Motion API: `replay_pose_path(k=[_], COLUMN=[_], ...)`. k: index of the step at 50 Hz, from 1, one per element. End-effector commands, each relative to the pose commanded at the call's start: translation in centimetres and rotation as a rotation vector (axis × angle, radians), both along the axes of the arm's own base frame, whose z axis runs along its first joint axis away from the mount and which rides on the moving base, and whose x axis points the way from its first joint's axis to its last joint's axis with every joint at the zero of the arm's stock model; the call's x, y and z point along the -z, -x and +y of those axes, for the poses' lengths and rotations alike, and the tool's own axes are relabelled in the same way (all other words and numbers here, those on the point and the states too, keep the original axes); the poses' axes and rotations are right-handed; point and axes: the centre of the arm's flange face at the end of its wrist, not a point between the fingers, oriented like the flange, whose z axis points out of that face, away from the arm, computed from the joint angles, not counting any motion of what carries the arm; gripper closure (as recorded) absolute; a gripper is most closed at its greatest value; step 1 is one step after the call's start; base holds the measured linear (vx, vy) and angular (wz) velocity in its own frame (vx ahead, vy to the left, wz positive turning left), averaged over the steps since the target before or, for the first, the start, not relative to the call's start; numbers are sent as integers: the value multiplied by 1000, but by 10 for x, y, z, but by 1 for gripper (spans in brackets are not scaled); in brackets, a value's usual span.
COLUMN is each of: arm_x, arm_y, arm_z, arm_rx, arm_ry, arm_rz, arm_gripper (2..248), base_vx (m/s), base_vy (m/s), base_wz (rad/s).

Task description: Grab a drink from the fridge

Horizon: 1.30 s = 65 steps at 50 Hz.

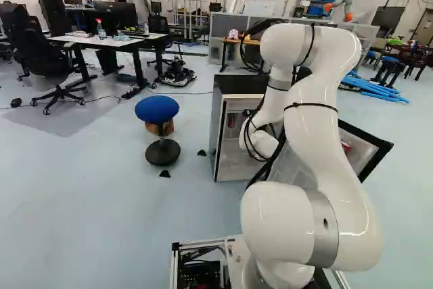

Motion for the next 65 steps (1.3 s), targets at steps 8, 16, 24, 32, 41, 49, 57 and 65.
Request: replay_pose_path(k=[8,16,24,32,41,49,57,65], arm_x=[-13,-26,-38,-50,-62,-71,-80,-89], arm_y=[16,33,49,64,74,80,82,83], arm_z=[4,8,12,16,18,20,21,21], arm_rx=[2,4,7,10,10,10,11,11], arm_ry=[-1,-3,-3,-3,0,4,9,14], arm_rz=[5,8,10,9,-1,-13,-29,-45], arm_gripper=[158,158,158,158,158,158,158,158], base_vx=[0,0,0,0,0,0,0,0], base_vy=[0,0,0,0,0,0,0,0], base_wz=[0,0,0,0,0,0,0,0])
